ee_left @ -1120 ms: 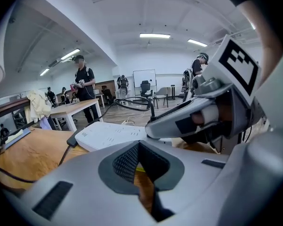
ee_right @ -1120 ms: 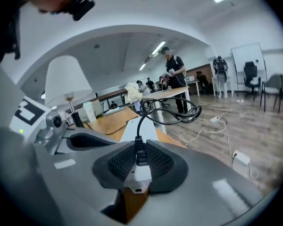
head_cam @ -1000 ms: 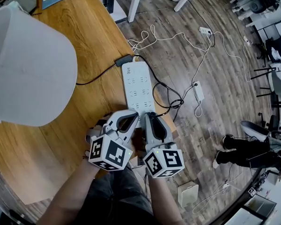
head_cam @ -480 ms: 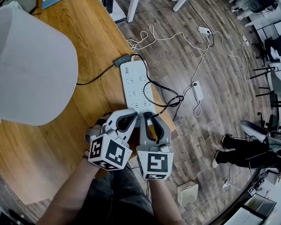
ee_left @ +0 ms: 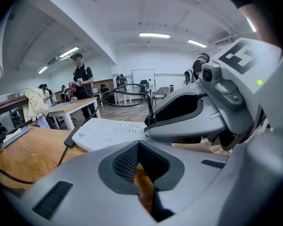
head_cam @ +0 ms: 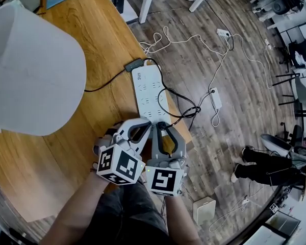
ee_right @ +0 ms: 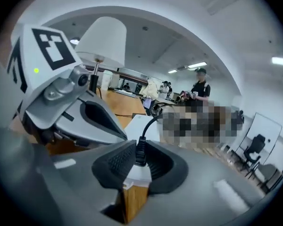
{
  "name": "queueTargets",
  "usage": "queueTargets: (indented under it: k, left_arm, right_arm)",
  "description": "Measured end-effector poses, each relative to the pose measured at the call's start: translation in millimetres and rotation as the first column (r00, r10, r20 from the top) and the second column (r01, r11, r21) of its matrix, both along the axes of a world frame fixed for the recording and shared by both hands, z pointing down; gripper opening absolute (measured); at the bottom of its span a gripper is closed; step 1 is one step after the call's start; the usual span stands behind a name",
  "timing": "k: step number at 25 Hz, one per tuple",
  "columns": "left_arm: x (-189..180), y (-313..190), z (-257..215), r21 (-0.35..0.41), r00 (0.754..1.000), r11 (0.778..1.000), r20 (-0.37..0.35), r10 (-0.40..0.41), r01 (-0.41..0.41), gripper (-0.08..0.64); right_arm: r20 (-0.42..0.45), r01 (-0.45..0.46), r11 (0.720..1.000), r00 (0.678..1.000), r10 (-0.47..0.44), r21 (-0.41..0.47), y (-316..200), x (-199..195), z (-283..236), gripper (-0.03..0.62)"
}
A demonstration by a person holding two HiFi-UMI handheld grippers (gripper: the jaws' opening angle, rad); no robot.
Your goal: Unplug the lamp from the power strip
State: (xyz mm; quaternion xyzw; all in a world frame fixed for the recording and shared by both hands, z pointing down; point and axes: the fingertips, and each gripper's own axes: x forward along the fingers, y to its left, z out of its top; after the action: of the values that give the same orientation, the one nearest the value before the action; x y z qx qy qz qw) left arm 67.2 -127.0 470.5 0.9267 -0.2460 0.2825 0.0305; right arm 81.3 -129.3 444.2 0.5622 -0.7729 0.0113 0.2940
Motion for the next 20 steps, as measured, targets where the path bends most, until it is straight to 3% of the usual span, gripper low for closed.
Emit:
queueTargets:
  k: [2,4,5,7,9,10,14,17,20]
  left_arm:
    - [0.3,0.1,-0.5,0.0,1.0,1.0,-0.002,0.0,0.0,-0.006]
    - [0.2,-0.3,-0.4,0.0,1.0,1.0,-0.005,-0.001,0.001,-0.006]
    - [0.5,-0.3,-0.1,-0.001,1.0,1.0,-0.006,-0.001,0.001,-0.006]
    - [2.1,0.5,0.4,-0.004,1.0,1.0,-0.005,0.004,-0.004,-0.006]
    - [3.9,1.7,0.5,-0.009,1.0,1.0,0.01,0.017,-0.017,-0.006]
    - [4.4,2.2,0.7,-0.014,0.999,0.999,0.026,0.03,-0.029,-0.006]
    - [6.1,0.4,0.1,-0.005,0.996,0.997,0.057,0.074,-0.073,-0.005]
    - [5.2,-9.6,-3.2,0.031,0.999,0.999,0.033,0.04,-0.041,-0.005]
    - [6.8,-16.0,-3.0,0.004,1.0,1.0,0.009,0.029,-0.029,-0.005]
  right_arm:
    - [-0.009,0.011,1.0,1.0,-0.011,0.026,0.2,-2.1,-2.7,0.071]
    - [0.118,-0.029,0.999,0.993,0.027,0.016,-1.2,0.4,-3.9,0.071]
    - [0.229,-0.07,0.998,0.971,0.07,-0.008,-1.9,5.4,-2.9,0.071]
    - [0.434,-0.148,0.986,0.885,0.169,-0.08,-1.1,18.7,3.2,0.071]
    - [0.537,-0.179,0.975,0.814,0.221,-0.13,0.6,26.2,8.0,0.071]
    - [0.543,-0.177,0.975,0.81,0.222,-0.135,1.2,26.8,8.8,0.071]
    - [0.407,-0.129,0.987,0.9,0.158,-0.098,1.2,23.4,10.9,0.071]
    - [0.365,-0.118,0.989,0.92,0.141,-0.085,-0.2,21.8,11.9,0.072]
    - [0.324,-0.114,0.991,0.937,0.13,-0.066,-2.7,19.4,8.6,0.075]
